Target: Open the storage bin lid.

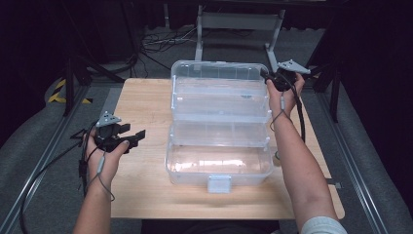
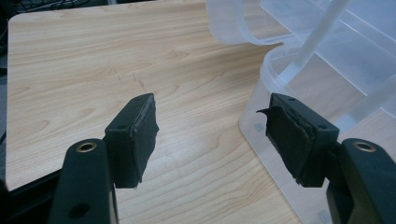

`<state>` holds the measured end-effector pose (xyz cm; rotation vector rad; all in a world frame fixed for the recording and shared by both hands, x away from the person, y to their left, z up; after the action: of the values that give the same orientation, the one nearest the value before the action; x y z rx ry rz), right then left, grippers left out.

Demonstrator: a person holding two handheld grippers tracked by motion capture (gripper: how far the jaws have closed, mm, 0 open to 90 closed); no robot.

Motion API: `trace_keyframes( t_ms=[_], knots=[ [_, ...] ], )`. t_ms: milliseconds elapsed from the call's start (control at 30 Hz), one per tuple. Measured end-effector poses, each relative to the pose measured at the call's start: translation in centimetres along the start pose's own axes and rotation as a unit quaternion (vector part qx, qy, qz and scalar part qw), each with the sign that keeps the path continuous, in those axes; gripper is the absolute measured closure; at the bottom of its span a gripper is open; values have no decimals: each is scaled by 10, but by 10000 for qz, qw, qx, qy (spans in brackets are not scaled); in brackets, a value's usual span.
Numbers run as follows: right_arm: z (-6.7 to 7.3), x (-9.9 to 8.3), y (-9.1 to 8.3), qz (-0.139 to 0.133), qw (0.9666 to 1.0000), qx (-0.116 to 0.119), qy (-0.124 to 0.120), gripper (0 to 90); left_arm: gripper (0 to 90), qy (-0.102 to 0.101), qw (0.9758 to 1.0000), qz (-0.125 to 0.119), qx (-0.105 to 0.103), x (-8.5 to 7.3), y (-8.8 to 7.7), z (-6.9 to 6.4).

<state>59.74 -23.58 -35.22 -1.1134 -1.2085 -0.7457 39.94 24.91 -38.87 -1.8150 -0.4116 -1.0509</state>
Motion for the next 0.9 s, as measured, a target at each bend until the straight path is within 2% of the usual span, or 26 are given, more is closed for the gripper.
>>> trace_keyframes(
  t_ms=[400, 567, 900],
  knots=[
    [-4, -6, 10, 113, 9999, 46, 2, 815, 344, -10, 10000, 37, -5, -1, 1, 0],
    [-7, -11, 14, 175, 9996, 151, 134, 813, 345, -36, 10000, 44, -9, -2, 2, 0],
    [-8, -16, 20, 214, 9997, 125, 74, 818, 344, -34, 10000, 36, 4, -2, 1, 1]
  ],
)
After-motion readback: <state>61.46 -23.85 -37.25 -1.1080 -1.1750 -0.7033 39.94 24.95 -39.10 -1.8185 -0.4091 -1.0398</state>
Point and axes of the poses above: each handheld gripper's, and its own axes: y roughly forward along the jaws, x roughly out of its top, z roughly to its left, the point moved 3 cm from there along y, roughly forward along the jaws, and after that the axes turned 3 degrees about -x, right-handed, at the moved point
